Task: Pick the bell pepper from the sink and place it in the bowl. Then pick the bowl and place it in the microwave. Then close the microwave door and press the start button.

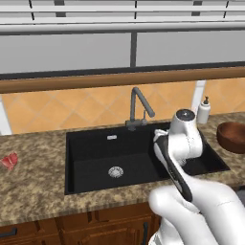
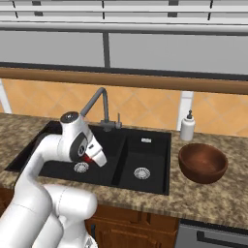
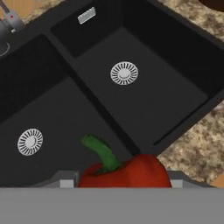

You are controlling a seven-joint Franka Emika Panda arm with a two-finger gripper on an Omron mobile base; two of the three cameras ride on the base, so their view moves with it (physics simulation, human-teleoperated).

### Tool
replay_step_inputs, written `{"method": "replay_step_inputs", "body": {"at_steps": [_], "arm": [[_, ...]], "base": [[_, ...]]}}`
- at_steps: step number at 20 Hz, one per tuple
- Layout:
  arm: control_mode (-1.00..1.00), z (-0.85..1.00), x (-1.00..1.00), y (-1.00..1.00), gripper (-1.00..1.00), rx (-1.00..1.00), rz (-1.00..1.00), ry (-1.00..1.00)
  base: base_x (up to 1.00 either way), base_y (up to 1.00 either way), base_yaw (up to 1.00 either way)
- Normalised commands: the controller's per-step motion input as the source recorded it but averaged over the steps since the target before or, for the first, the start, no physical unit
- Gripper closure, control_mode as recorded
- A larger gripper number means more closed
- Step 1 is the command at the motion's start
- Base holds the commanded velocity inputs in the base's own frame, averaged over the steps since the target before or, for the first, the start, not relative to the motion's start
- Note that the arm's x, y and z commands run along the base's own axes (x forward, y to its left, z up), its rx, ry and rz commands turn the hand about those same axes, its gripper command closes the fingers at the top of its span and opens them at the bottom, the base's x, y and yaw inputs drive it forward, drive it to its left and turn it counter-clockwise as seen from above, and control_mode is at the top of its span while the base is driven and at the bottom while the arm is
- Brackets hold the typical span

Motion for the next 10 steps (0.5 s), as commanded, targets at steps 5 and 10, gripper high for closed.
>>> {"method": "replay_step_inputs", "body": {"at_steps": [5, 10], "arm": [[-1.0, 0.36, 0.0, -1.0, 1.0, 0.0, 0.0, 0.24], [-1.0, 0.46, 0.0, -0.99, 1.0, 0.0, 0.01, 0.17]], "base": [[0.0, 0.0, 0.0], [0.0, 0.0, 0.0]]}}
